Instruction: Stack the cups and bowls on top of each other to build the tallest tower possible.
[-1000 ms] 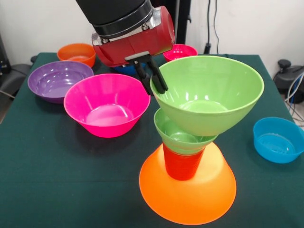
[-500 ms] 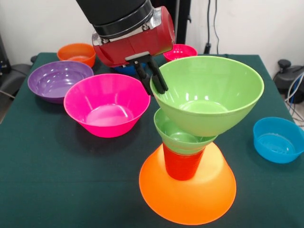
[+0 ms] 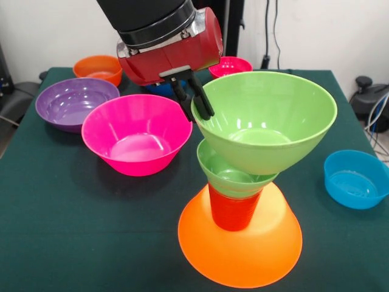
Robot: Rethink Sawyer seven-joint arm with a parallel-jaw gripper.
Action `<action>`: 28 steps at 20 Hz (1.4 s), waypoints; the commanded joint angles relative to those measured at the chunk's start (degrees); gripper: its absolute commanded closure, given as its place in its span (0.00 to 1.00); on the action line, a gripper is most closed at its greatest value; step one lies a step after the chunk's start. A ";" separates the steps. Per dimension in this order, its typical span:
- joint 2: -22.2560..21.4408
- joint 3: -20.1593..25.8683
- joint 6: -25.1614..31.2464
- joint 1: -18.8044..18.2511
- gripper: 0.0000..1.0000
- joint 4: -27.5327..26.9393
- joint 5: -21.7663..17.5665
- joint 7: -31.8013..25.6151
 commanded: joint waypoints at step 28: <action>-2.15 -2.86 3.08 2.39 1.00 0.99 -5.70 -3.24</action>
